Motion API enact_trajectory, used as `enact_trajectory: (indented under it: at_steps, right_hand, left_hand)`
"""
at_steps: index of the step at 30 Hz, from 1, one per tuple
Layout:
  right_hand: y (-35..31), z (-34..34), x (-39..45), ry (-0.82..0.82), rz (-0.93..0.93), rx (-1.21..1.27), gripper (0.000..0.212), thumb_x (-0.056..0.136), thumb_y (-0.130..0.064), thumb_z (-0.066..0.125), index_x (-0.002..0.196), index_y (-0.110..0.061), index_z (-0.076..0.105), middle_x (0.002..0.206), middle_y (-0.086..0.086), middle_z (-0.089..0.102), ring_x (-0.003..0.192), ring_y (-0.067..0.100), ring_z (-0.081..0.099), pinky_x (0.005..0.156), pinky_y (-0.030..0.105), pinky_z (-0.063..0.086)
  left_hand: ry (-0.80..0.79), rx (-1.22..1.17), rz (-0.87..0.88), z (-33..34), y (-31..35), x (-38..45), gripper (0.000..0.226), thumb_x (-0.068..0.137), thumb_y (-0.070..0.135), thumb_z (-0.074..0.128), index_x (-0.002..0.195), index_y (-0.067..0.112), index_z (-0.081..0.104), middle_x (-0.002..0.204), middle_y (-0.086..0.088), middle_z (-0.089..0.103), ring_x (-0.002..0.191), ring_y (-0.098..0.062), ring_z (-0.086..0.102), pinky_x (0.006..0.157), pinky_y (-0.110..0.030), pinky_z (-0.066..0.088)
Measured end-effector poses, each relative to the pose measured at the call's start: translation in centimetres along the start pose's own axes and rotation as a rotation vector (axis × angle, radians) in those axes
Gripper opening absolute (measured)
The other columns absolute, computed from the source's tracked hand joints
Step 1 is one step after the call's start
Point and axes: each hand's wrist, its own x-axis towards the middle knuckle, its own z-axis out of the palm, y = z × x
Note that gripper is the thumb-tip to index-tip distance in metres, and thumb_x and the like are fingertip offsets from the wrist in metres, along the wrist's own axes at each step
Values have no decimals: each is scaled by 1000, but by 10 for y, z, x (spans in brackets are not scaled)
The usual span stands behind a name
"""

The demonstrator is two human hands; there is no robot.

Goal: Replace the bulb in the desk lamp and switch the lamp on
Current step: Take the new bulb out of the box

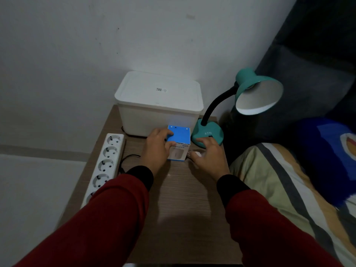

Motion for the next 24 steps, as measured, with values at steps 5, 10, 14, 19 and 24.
enact_trajectory:
  at_steps: [5, 10, 14, 19, 24]
  right_hand:
    - [-9, 11, 7, 1, 12, 70, 38, 84, -23, 67, 120, -11, 63, 122, 7, 61, 113, 18, 57, 86, 17, 44]
    - [-10, 11, 11, 47, 48, 147, 35, 84, -21, 68, 118, -10, 65, 119, 6, 63, 106, 15, 58, 94, 24, 47]
    - [-19, 5, 11, 68, 1, 259, 33, 86, -14, 66, 119, -10, 64, 105, 1, 61, 95, 9, 57, 76, 1, 45]
    - [-31, -3, 28, 32, -56, 332, 50, 88, -12, 63, 136, -18, 51, 141, 4, 52, 129, 17, 48, 109, 36, 42]
    - [-29, -3, 39, -29, -80, 189, 51, 87, -17, 64, 136, -19, 50, 137, 2, 57, 126, 16, 51, 105, 26, 39]
  left_hand:
    - [75, -69, -38, 5, 3, -1, 27, 85, 11, 66, 111, 11, 64, 123, -8, 59, 117, -18, 53, 86, -15, 39]
    - [124, -143, -38, 7, 4, -3, 37, 82, 6, 67, 118, 14, 60, 122, -4, 61, 114, -14, 55, 95, -17, 42]
    - [105, -153, -18, 6, 2, -2, 58, 80, 5, 69, 132, 22, 47, 127, -2, 58, 120, -15, 52, 92, -16, 37]
    - [4, -66, 148, -4, 0, 5, 87, 81, 7, 67, 148, 32, 18, 141, 0, 46, 129, -17, 42, 107, -32, 36]
    - [-119, 144, 172, -12, -5, 21, 97, 78, 22, 71, 147, 43, 6, 139, -4, 34, 129, -21, 36, 105, -46, 40]
